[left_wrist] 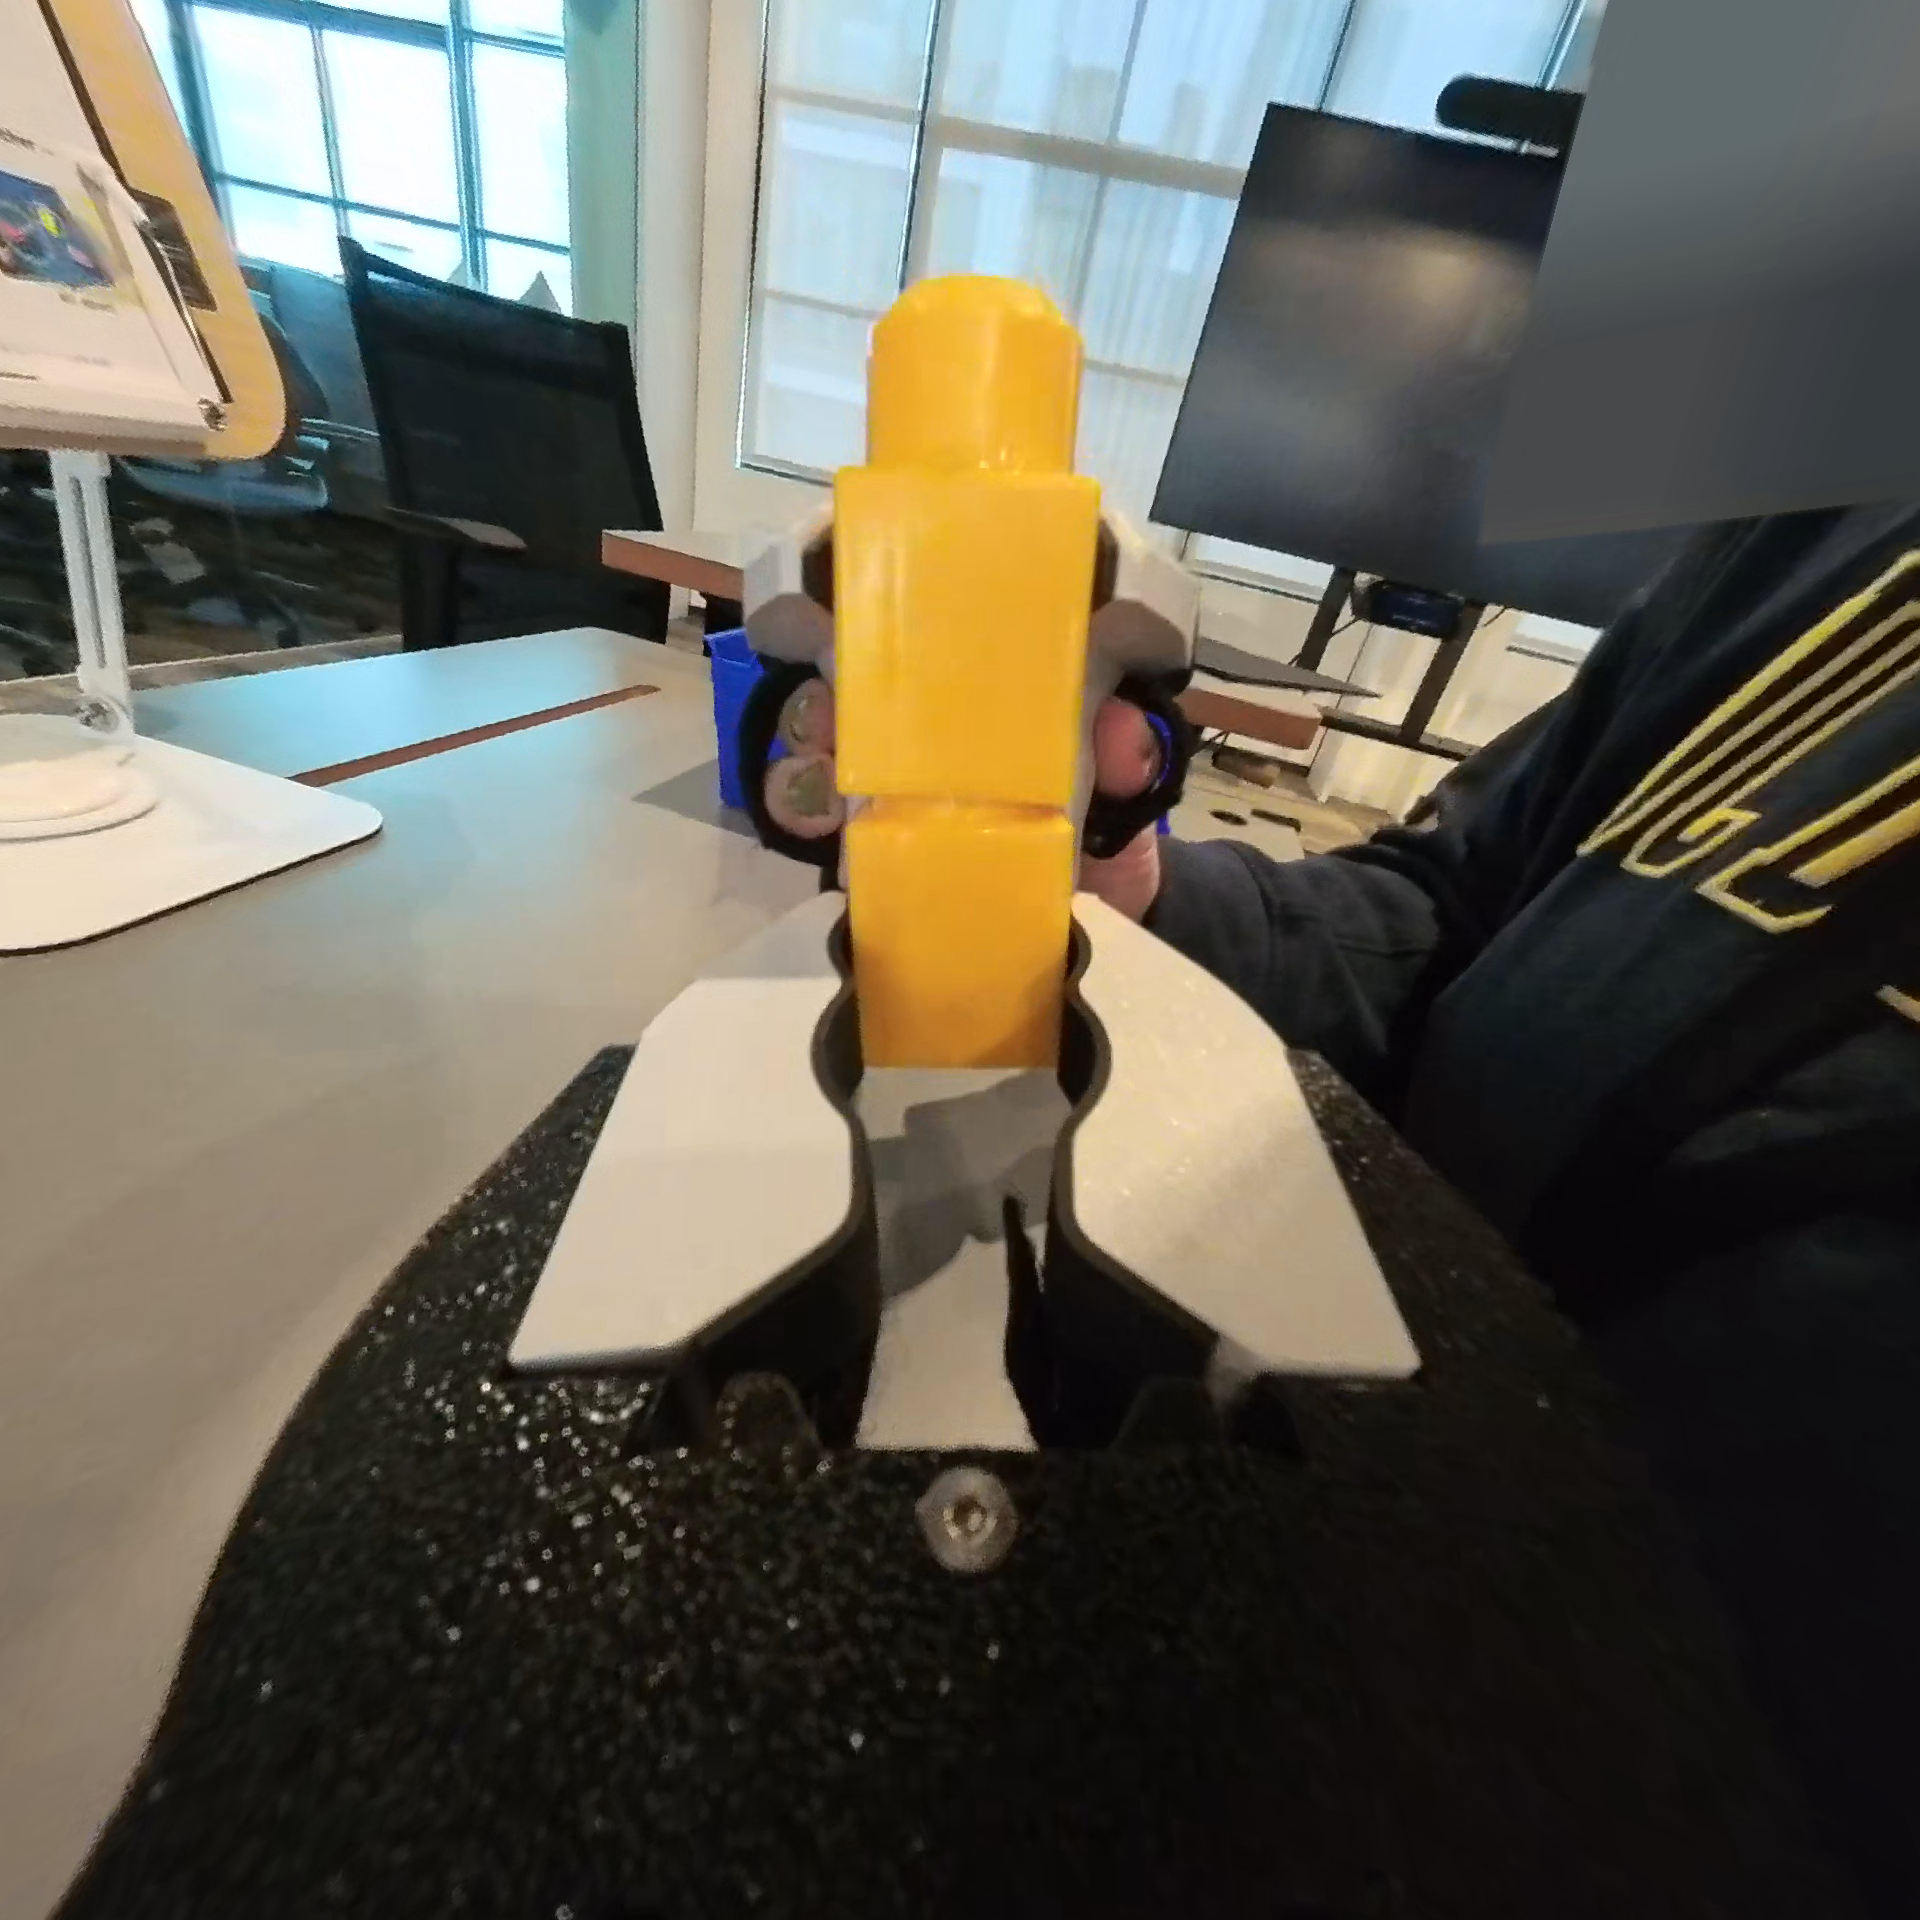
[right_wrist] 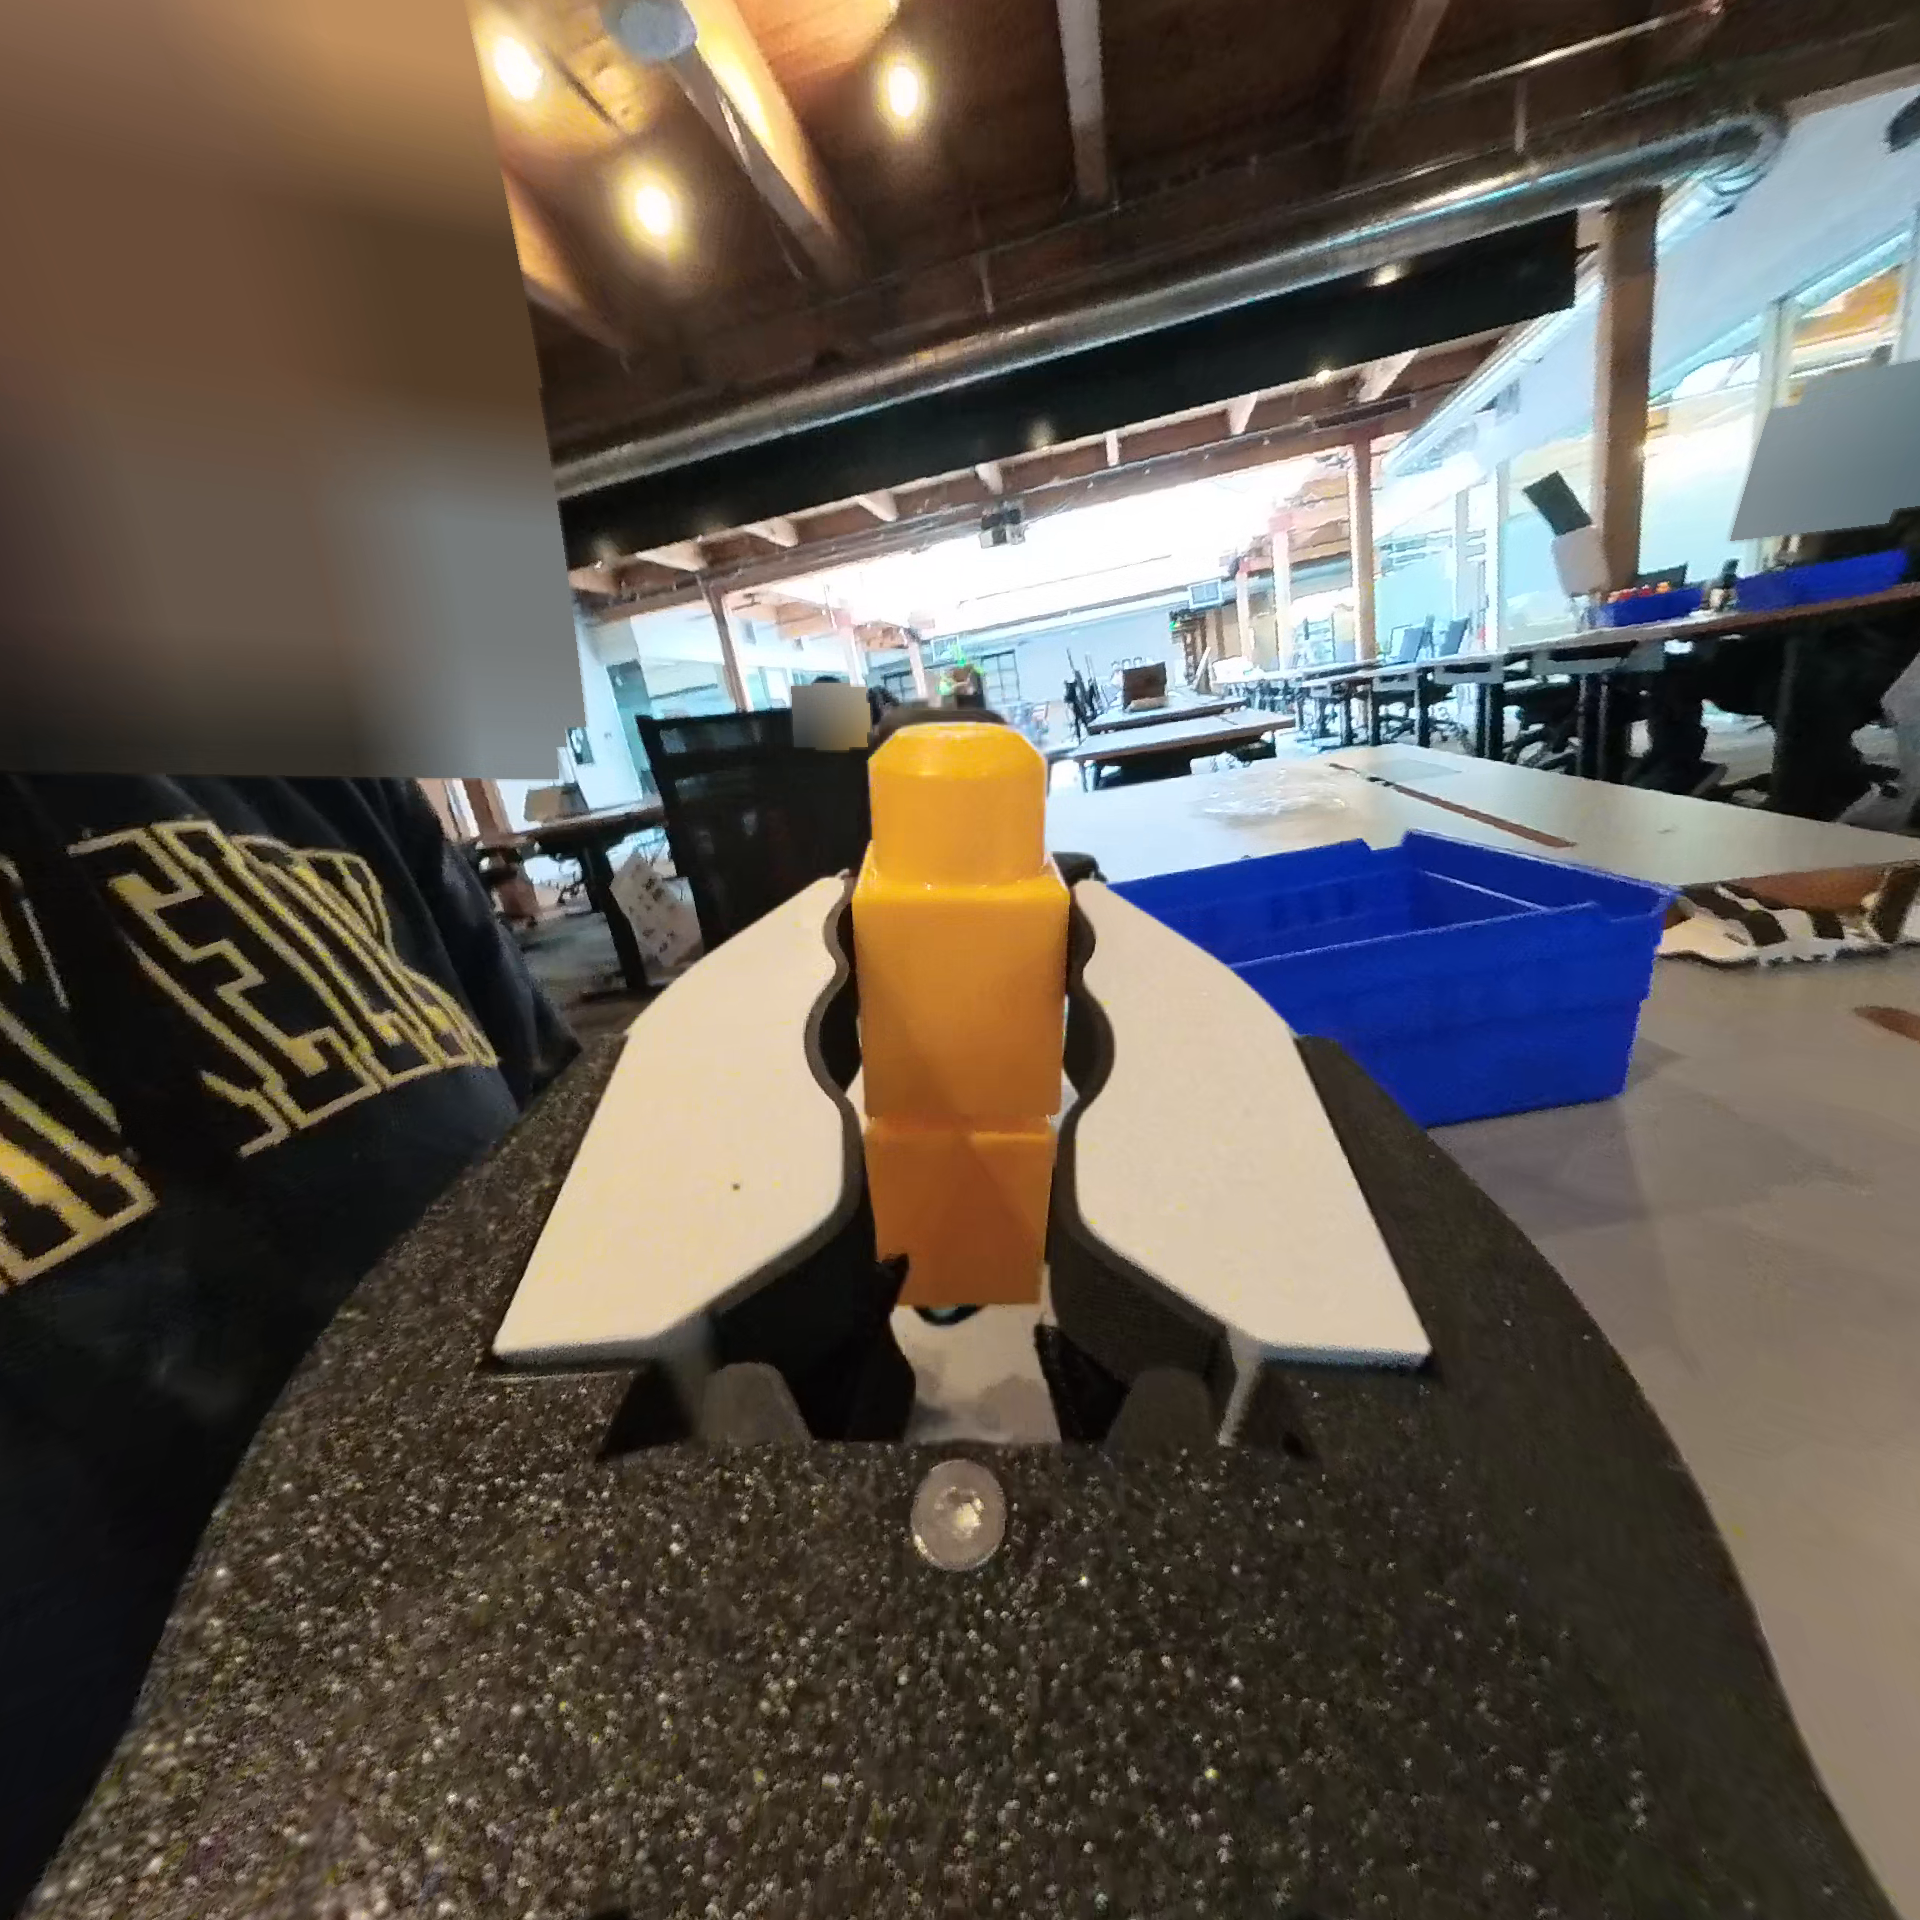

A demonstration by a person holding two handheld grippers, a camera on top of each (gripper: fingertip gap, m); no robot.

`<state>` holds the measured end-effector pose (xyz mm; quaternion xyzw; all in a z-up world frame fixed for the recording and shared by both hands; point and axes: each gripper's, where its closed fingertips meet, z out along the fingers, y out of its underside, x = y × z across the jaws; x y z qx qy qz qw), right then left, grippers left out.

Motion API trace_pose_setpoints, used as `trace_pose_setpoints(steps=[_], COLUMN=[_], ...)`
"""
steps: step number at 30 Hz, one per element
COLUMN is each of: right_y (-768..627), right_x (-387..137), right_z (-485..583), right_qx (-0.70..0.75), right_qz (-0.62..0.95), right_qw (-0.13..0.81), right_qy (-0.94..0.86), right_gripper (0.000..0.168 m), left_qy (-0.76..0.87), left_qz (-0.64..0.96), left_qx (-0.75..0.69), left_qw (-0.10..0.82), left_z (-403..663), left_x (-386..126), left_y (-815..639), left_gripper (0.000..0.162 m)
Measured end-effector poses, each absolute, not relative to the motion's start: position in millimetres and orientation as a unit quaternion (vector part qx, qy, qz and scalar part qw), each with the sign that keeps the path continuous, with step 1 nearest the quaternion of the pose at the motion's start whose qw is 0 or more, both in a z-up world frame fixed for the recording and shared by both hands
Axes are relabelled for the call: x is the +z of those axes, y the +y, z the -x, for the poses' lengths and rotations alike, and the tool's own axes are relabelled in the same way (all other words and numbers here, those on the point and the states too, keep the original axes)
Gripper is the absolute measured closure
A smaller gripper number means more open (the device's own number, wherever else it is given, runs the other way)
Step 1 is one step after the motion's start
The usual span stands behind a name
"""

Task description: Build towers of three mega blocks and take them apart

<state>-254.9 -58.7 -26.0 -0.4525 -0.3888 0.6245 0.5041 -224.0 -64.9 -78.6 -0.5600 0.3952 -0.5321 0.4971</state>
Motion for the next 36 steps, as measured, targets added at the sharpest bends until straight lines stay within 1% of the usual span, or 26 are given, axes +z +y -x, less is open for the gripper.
trace_pose_setpoints(steps=[5, 11, 13, 14, 15, 16, 17, 19, 22, 27, 30, 32, 34, 36], right_y=[-67.1, -61.3, -62.2, -59.3, -50.5, -38.4, -27.4, -7.4, 0.1, 2.7, 1.8, 0.2, -3.1, -5.1], right_x=[-28.1, -23.6, -25.3, -26.0, -23.0, -27.1, -41.5, -82.9, -134.6, -182.3, -205.6, -216.9, -221.2, -218.2], right_z=[251.6, 249.6, 251.3, 249.1, 242.6, 236.5, 233.7, 234.5, 245.7, 268.5, 274.1, 274.3, 277.0, 277.2], right_qx=[0.631, 0.622, 0.6, 0.587, 0.587, 0.577, 0.545, 0.451, 0.371, 0.22, 0.156, 0.128, 0.125, 0.131], right_qz=[0.439, 0.439, 0.434, 0.435, 0.44, 0.46, 0.489, 0.553, 0.6, 0.571, 0.549, 0.536, 0.536, 0.539], right_qw=[0.494, 0.519, 0.534, 0.542, 0.551, 0.548, 0.537, 0.502, 0.382, 0.228, 0.133, 0.089, 0.072, 0.079], right_qy=[-0.407, -0.388, -0.407, -0.414, -0.398, -0.394, -0.418, -0.489, -0.597, -0.758, -0.81, -0.829, -0.832, -0.828], right_gripper=[0.131, 0.131, 0.131, 0.127, 0.111, 0.099, 0.098, 0.096, 0.095, 0.099, 0.101, 0.116, 0.132, 0.132], left_qy=[0.412, 0.394, 0.397, 0.399, 0.397, 0.389, 0.379, 0.358, 0.336, 0.319, 0.326, 0.328, 0.329, 0.329], left_qz=[0.553, 0.547, 0.545, 0.549, 0.557, 0.567, 0.577, 0.59, 0.603, 0.603, 0.604, 0.601, 0.597, 0.595], left_qx=[-0.521, -0.523, -0.521, -0.511, -0.497, -0.481, -0.466, -0.452, -0.438, -0.432, -0.425, -0.424, -0.425, -0.427], left_qw=[0.503, 0.522, 0.523, 0.527, 0.534, 0.544, 0.554, 0.565, 0.576, 0.589, 0.59, 0.593, 0.595, 0.596], left_z=[223.4, 223.7, 226.6, 229.1, 234.4, 243.6, 255.2, 279.0, 306.2, 324.0, 323.9, 323.5, 323.7, 323.6], left_x=[-77.0, -68.7, -70.1, -71.2, -72.1, -73.0, -74.1, -76.1, -80.7, -79.4, -79.7, -77.6, -75.4, -74.0], left_y=[-70.0, -65.3, -65.7, -65.2, -62.4, -57.9, -53.2, -48.3, -46.5, -52.0, -56.3, -58.7, -60.3, -60.5], left_gripper=[0.128, 0.128, 0.127, 0.127, 0.127, 0.127, 0.127, 0.127, 0.127, 0.127, 0.127, 0.127, 0.127, 0.127])
